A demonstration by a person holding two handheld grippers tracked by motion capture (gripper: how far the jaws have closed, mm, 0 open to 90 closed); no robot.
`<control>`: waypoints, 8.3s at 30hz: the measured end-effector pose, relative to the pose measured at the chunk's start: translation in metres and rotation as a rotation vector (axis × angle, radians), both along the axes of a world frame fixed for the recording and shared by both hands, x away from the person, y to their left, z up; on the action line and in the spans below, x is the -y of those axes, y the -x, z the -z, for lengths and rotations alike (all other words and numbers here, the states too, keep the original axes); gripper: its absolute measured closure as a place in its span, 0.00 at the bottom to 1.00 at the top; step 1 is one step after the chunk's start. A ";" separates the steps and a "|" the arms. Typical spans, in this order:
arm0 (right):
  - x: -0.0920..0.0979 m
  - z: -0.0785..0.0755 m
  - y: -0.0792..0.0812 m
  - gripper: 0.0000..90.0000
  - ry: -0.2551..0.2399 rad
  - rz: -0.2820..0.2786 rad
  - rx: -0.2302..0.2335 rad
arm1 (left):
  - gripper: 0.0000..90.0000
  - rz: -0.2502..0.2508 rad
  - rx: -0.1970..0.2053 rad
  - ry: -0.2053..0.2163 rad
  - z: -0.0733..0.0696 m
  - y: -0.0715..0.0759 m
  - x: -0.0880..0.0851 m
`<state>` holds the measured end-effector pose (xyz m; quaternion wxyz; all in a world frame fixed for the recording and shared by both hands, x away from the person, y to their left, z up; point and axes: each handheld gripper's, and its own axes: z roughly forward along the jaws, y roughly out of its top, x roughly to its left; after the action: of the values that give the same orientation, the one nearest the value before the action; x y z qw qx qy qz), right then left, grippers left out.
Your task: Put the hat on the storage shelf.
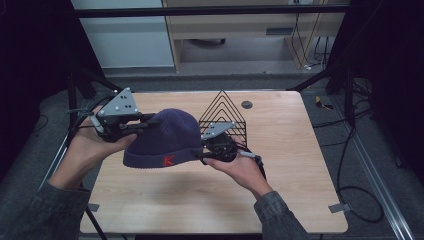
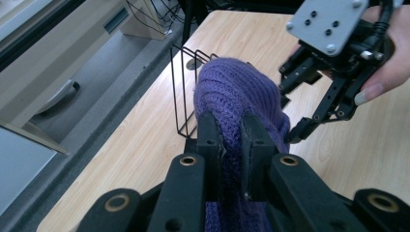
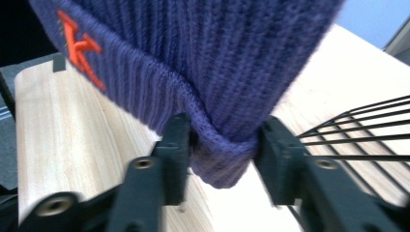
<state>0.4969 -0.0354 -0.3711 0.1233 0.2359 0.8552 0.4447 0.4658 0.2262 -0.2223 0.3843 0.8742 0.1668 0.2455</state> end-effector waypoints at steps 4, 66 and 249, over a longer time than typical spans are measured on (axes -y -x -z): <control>0.004 -0.008 0.002 0.76 -0.003 -0.002 0.023 | 0.89 -0.027 0.007 0.032 -0.004 -0.006 -0.001; 0.127 -0.055 -0.064 0.80 0.082 0.301 0.088 | 0.86 -0.086 0.034 0.155 -0.001 -0.126 0.122; 0.133 0.026 -0.014 0.32 0.099 0.368 -0.024 | 0.16 -0.122 -0.069 0.059 0.115 -0.064 0.103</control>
<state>0.5112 -0.1688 -0.3969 0.2037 0.3874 0.8199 0.3691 0.5301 0.1231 -0.3371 0.3880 0.8588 0.2401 0.2329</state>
